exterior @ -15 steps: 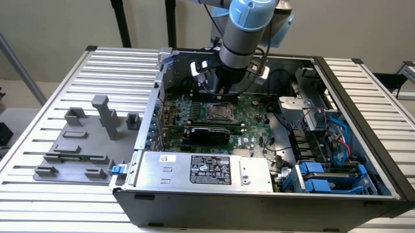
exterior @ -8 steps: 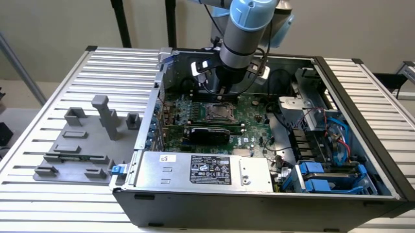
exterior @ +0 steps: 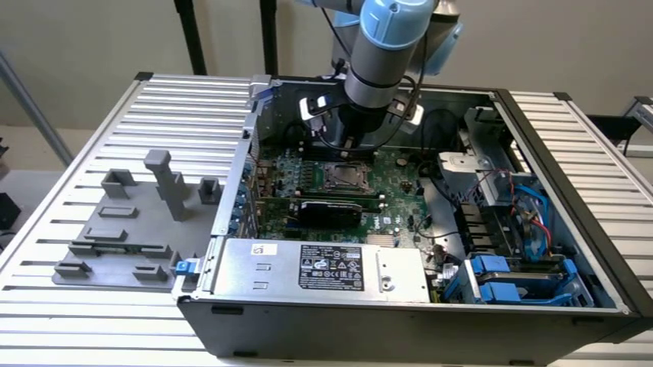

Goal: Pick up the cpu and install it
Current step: 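Install the first cpu locking lever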

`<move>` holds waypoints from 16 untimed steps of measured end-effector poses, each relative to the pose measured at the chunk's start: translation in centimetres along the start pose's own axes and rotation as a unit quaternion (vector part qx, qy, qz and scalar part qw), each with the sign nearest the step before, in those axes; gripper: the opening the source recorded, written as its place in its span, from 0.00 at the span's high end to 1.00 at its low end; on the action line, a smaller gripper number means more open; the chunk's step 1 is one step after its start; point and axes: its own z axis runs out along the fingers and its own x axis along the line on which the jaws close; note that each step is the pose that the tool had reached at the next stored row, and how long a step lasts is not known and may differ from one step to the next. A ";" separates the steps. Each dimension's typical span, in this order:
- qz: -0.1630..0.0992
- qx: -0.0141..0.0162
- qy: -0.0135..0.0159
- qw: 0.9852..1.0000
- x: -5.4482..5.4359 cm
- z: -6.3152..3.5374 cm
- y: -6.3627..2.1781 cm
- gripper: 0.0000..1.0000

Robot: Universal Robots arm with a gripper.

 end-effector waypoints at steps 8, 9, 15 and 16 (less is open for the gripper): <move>0.000 0.000 -0.001 1.000 0.1 0.18 0.46 0.89; 0.000 0.000 -0.001 1.000 0.1 0.21 0.47 0.89; 0.000 0.000 -0.001 1.000 0.1 0.32 0.49 0.89; 0.000 -0.001 -0.001 1.000 0.1 0.30 0.47 0.89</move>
